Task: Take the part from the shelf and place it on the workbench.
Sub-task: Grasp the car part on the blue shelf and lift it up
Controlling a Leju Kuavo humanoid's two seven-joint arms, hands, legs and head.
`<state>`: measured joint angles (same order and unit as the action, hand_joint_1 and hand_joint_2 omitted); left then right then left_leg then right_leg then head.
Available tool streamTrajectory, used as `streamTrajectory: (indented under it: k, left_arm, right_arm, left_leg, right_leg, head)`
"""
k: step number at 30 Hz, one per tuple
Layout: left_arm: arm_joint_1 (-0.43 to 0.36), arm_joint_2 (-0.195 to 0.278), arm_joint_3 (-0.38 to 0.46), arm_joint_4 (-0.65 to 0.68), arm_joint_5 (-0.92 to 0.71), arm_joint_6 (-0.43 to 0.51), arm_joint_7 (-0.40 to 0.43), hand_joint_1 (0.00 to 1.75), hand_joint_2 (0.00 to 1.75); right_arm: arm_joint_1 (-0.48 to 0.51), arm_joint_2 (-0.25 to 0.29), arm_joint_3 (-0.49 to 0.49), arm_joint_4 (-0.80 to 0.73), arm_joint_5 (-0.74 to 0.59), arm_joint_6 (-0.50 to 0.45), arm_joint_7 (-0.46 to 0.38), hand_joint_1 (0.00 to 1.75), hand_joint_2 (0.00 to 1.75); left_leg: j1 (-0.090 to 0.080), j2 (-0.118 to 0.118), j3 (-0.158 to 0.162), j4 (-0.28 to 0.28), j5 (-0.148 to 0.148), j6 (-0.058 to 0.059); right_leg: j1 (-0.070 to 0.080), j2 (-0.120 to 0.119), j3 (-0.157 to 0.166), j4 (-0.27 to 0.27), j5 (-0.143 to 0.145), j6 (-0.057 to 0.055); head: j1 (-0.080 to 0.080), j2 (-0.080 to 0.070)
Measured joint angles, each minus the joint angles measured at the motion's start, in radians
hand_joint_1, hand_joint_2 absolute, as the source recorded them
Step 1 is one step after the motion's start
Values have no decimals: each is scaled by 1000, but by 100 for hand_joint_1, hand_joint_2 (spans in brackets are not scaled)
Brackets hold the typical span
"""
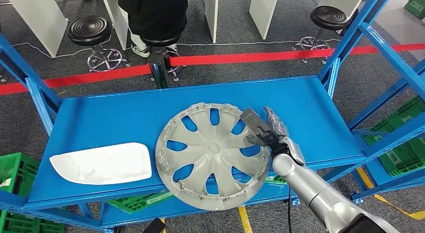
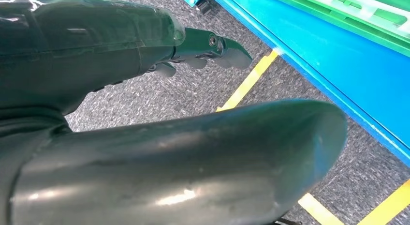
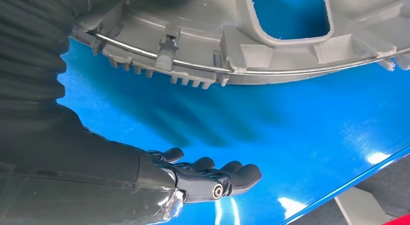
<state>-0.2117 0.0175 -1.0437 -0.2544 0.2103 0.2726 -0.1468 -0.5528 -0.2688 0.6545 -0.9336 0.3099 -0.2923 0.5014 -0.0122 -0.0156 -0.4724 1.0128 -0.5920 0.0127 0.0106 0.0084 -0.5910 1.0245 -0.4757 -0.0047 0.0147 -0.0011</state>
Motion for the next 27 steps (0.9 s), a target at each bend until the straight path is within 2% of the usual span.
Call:
streamTrajectory:
  k: [2, 3, 6, 7, 18, 27]
  left_arm:
    - [1, 0, 1, 0, -1, 0, -2, 0, 0]
    - [2, 0, 2, 0, -1, 1, -4, 0, 0]
    - [8, 0, 6, 0, 2, 7, -8, 0, 0]
    - [11, 0, 7, 0, 5, 9, -10, 0, 0]
    - [65, -14, 24, 0, 34, 35, -34, 0, 0]
    - [70, -17, 30, 0, 35, 37, -34, 0, 0]
  right_arm:
    - [6, -4, 0, -2, -5, 0, 3, 0, 175]
    - [10, -7, 0, -5, -6, -1, 8, 7, 175]
    - [31, -22, -1, -29, -8, -6, 39, 138, 175]
    - [40, -29, -1, -41, -8, -11, 50, 175, 175]
    - [150, -144, -18, -204, -16, -55, 103, 175, 175]
    - [190, -179, -29, -270, -19, -56, 108, 175, 175]
  left_leg:
    - [0, 0, 1, 0, 0, 0]
    - [0, 0, 1, 0, 0, 0]
    - [0, -2, 2, 0, 0, 0]
    - [0, -2, 3, 0, 0, 0]
    - [0, -6, 6, 0, -1, 1]
    - [0, -3, 5, 0, -1, 1]
  right_leg:
    - [0, 0, 1, 0, 0, 0]
    - [0, 0, 1, 0, 0, 0]
    - [0, 0, 3, -1, 0, 0]
    - [0, -1, 4, -1, 0, 0]
    - [0, -2, 9, -3, -1, -1]
    - [0, -2, 10, -4, -1, -1]
  head:
    - [0, 0]
    - [0, 0]
    - [0, 0]
    - [0, 0]
    - [2, 0]
    - [2, 0]
